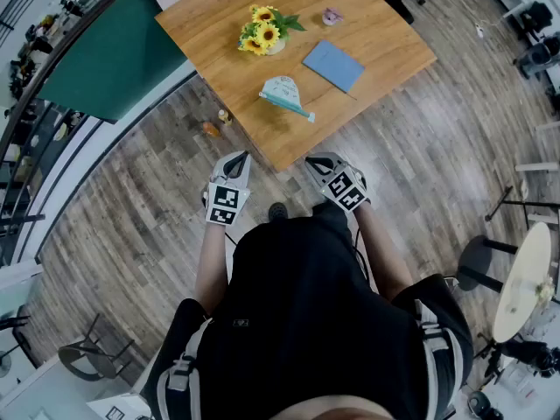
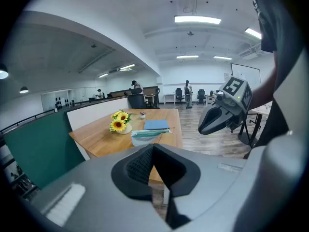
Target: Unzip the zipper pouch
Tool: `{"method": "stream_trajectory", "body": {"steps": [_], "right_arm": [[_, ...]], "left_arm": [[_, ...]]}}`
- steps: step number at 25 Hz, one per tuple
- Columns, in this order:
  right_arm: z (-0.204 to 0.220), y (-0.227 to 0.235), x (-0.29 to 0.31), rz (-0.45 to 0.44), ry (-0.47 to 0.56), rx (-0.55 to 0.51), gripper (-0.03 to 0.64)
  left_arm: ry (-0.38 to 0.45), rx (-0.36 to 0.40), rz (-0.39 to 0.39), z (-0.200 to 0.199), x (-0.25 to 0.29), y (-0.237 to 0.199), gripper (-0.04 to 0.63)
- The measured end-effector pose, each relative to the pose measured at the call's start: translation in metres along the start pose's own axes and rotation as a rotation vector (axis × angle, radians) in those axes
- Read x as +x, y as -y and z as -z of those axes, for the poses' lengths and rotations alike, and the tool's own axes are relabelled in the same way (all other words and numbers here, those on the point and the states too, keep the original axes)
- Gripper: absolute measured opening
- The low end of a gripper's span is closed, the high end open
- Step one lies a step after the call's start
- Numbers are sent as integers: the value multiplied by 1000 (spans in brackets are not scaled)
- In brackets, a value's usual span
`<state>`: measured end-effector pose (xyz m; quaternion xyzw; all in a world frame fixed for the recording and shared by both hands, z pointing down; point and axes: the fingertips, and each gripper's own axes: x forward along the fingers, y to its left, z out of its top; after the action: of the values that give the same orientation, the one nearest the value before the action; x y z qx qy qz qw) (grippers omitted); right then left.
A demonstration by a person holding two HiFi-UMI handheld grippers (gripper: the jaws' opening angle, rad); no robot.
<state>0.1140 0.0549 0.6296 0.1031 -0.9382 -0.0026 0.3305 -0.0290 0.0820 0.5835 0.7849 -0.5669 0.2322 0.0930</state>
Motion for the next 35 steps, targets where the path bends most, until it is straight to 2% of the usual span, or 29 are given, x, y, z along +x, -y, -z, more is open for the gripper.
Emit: {"method": "stream_trajectory", "body": {"steps": [9, 18, 23, 31, 35], "right_arm": [[-4, -1, 5, 12, -3, -2, 3], [-15, 1, 4, 59, 45, 27, 8], [-19, 2, 5, 74, 61, 34, 59], [-29, 10, 10, 101, 78, 51, 198], [-31, 12, 11, 110, 89, 71, 216]], "left_arm": [[5, 0, 12, 1, 1, -3, -2], [43, 5, 29, -5, -2, -6, 0], [60, 10, 49, -8, -2, -7, 48], [56, 12, 64, -7, -1, -16, 144], [43, 10, 61, -4, 0, -20, 195]]}}
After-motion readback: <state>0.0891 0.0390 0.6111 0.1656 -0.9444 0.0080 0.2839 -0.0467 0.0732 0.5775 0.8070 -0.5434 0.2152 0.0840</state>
